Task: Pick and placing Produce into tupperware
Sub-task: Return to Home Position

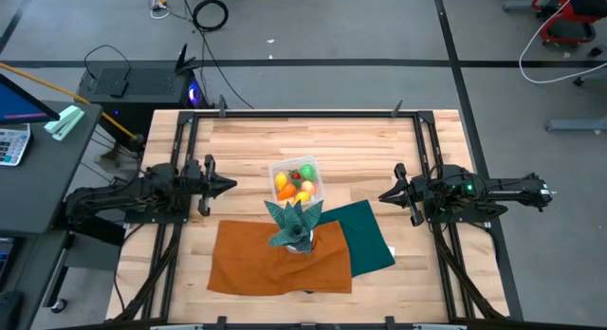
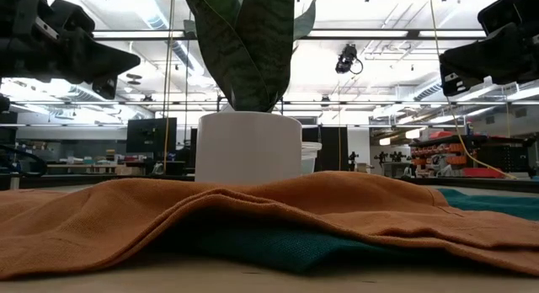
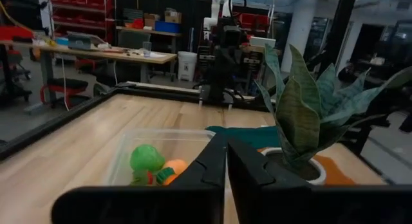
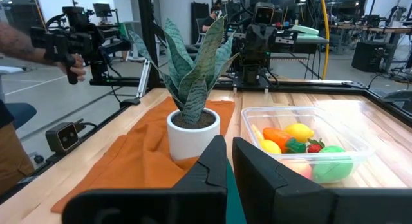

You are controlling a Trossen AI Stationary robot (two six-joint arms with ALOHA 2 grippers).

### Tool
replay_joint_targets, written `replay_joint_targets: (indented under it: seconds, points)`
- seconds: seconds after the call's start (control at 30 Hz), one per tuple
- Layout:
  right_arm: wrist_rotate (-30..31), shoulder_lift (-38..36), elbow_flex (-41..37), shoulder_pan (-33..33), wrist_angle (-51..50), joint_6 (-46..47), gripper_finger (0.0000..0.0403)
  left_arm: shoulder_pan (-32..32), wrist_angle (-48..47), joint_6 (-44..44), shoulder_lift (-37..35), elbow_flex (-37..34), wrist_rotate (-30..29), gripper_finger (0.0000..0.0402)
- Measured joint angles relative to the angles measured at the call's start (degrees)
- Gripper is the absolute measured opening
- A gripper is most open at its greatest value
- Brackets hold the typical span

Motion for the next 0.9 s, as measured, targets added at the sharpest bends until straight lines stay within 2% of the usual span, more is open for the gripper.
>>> replay_joint_targets:
  seconds: [0.17, 0.33, 0.9]
  points:
    - [0.0, 0.0, 0.0, 0.0, 0.0, 0.0, 0.0, 0.0, -0.4, -4.4, 0.0, 0.0, 0.1, 0.0041]
    - [0.0, 0.0, 0.0, 0.0, 0.0, 0.0, 0.0, 0.0, 0.2, -5.1, 0.0, 0.0, 0.2, 0.0049]
    - [0.0, 0.0, 0.0, 0.0, 0.0, 0.0, 0.0, 0.0, 0.9, -5.4, 0.0, 0.0, 0.4, 0.004]
